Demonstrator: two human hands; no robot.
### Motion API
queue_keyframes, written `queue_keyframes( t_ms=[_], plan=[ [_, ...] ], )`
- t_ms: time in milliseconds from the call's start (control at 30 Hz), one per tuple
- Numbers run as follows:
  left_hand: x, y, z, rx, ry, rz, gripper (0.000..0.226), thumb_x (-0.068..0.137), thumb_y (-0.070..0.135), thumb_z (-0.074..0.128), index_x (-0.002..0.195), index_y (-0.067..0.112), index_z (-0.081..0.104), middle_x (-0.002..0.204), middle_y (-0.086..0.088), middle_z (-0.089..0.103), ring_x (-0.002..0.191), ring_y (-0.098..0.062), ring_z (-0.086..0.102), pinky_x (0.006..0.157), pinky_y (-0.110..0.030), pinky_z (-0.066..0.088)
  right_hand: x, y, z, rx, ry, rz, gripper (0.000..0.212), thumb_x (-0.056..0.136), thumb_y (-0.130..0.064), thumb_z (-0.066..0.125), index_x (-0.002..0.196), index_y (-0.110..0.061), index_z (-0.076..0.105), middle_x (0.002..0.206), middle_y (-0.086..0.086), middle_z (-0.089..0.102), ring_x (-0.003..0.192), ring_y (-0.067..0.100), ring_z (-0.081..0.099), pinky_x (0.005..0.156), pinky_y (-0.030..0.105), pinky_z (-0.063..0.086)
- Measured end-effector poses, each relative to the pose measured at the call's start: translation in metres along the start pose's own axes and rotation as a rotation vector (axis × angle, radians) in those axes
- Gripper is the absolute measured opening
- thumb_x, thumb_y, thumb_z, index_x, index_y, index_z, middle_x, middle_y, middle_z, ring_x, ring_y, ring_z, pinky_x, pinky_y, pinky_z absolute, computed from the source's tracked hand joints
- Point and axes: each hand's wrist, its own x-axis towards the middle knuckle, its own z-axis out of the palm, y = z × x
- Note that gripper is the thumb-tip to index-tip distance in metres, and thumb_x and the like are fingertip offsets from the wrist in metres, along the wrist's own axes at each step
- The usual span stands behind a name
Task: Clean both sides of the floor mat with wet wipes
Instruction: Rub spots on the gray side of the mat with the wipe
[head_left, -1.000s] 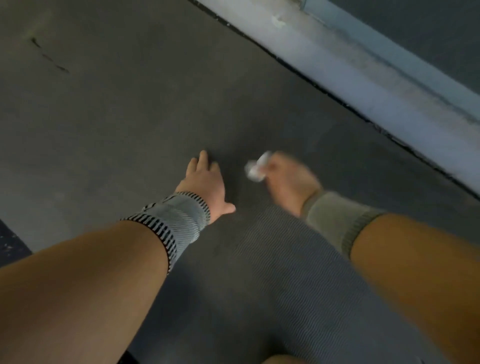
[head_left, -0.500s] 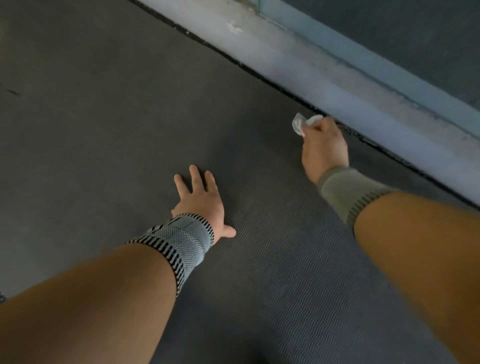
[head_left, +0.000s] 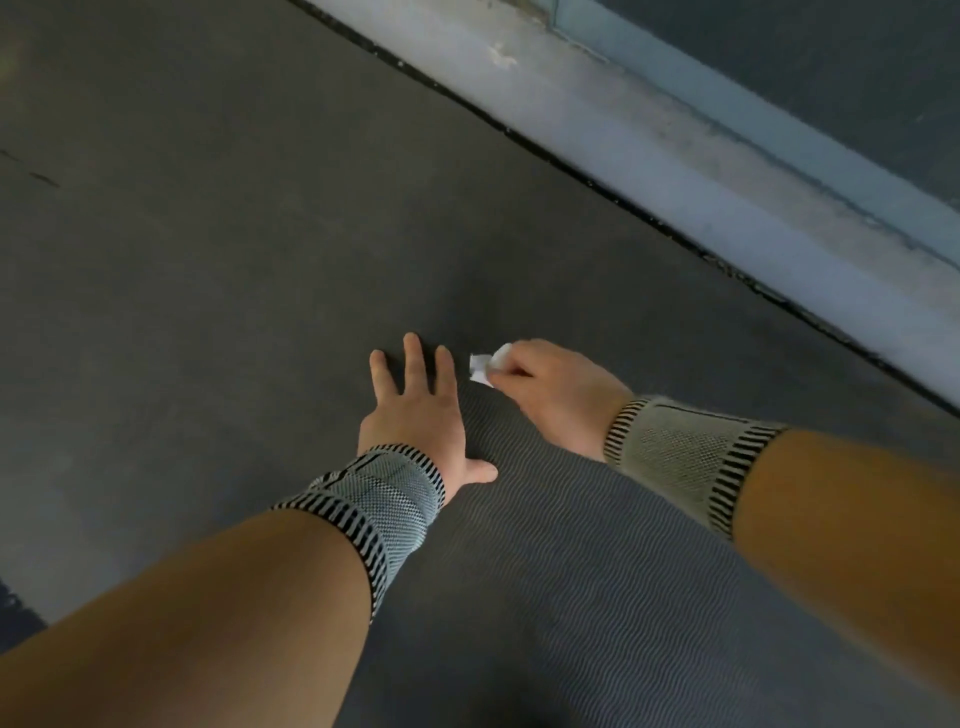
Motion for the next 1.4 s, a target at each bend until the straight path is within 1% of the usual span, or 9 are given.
queue_keyframes(
  t_ms=[67,233,367,433,600,800,967,1167,1400],
  plan=[
    [0.001,-0.002,0.001,-0.001,0.013,0.011,0.134,0.063,0.075,0.069,0.15,0.023,-0.019,0.156,0.0,-0.028,0.145,-0.039,-0.017,0.101,-0.045,0.044,0.013,0.019,-0.016,-0.053,0.1,-0.056,0.025,0.088,-0.056,0.05,0.075,-0.037,0.058,0.073,-0.014,0.057,0.062,-0.006,0.051,0.056,0.015,0.033],
    [0.002,-0.01,0.006,0.026,0.044,0.037,0.134,0.06,0.081,0.064,0.149,0.028,-0.02,0.155,0.003,-0.028,0.145,-0.038,-0.014,0.097,-0.044,0.047,0.063,0.055,-0.043,-0.144,0.425,0.575,0.024,0.092,-0.013,0.045,0.105,-0.01,0.065,0.103,0.018,0.058,0.084,0.021,0.041,0.074,0.031,0.035],
    [0.003,-0.01,0.007,-0.002,0.056,0.045,0.134,0.06,0.08,0.066,0.15,0.027,-0.019,0.156,0.003,-0.028,0.145,-0.038,-0.015,0.099,-0.044,0.046,0.044,-0.002,0.001,-0.082,0.023,-0.009,0.017,0.091,-0.017,0.048,0.098,-0.02,0.064,0.093,0.002,0.053,0.084,0.02,0.05,0.062,0.028,0.028],
    [0.004,-0.01,0.007,-0.007,0.058,0.045,0.134,0.061,0.079,0.066,0.15,0.027,-0.02,0.155,0.003,-0.029,0.145,-0.038,-0.016,0.099,-0.044,0.046,0.054,0.012,-0.011,-0.188,0.11,-0.106,0.013,0.088,-0.036,0.052,0.089,-0.027,0.062,0.094,-0.005,0.057,0.082,0.011,0.053,0.063,0.027,0.033],
    [0.004,-0.013,0.009,-0.01,0.063,0.062,0.132,0.063,0.079,0.065,0.15,0.027,-0.021,0.155,0.002,-0.029,0.144,-0.039,-0.015,0.098,-0.044,0.046,0.1,0.051,-0.046,-0.017,0.488,0.56,0.015,0.09,-0.023,0.049,0.09,-0.02,0.063,0.109,0.007,0.063,0.095,0.019,0.057,0.077,0.022,0.04],
    [0.006,-0.035,-0.005,-0.092,0.096,0.14,0.106,0.076,0.066,0.065,0.153,0.031,0.001,0.16,0.011,-0.01,0.146,-0.029,0.003,0.106,-0.045,0.037,0.074,-0.015,0.004,-0.157,0.129,-0.123,0.028,0.082,-0.058,0.052,0.084,-0.032,0.062,0.088,-0.011,0.06,0.08,-0.001,0.057,0.071,0.023,0.043],
    [0.016,-0.095,-0.011,-0.107,0.219,-0.077,0.103,0.076,0.066,0.065,0.153,0.027,0.009,0.161,0.002,-0.004,0.147,-0.028,0.003,0.114,-0.05,0.028,0.114,0.006,-0.039,-0.106,0.482,0.544,0.023,0.092,-0.039,0.052,0.086,-0.018,0.053,0.095,0.003,0.06,0.086,0.019,0.058,0.067,0.022,0.036],
    [0.018,-0.097,-0.01,-0.146,0.118,-0.103,0.108,0.077,0.07,0.06,0.154,0.028,-0.003,0.161,0.003,-0.015,0.148,-0.029,-0.008,0.113,-0.047,0.031,0.07,-0.07,0.017,0.062,-0.03,-0.236,0.021,0.094,-0.039,0.048,0.088,-0.025,0.062,0.086,-0.009,0.055,0.074,0.008,0.053,0.065,0.026,0.035],
    [0.017,-0.091,-0.02,-0.089,0.041,-0.114,0.108,0.081,0.067,0.058,0.153,0.023,-0.009,0.16,-0.002,-0.019,0.147,-0.033,-0.01,0.107,-0.046,0.038,0.144,-0.01,-0.038,0.135,0.532,0.613,0.023,0.09,-0.037,0.053,0.075,-0.02,0.05,0.073,-0.01,0.05,0.069,0.012,0.05,0.046,0.015,0.032]
  ],
)
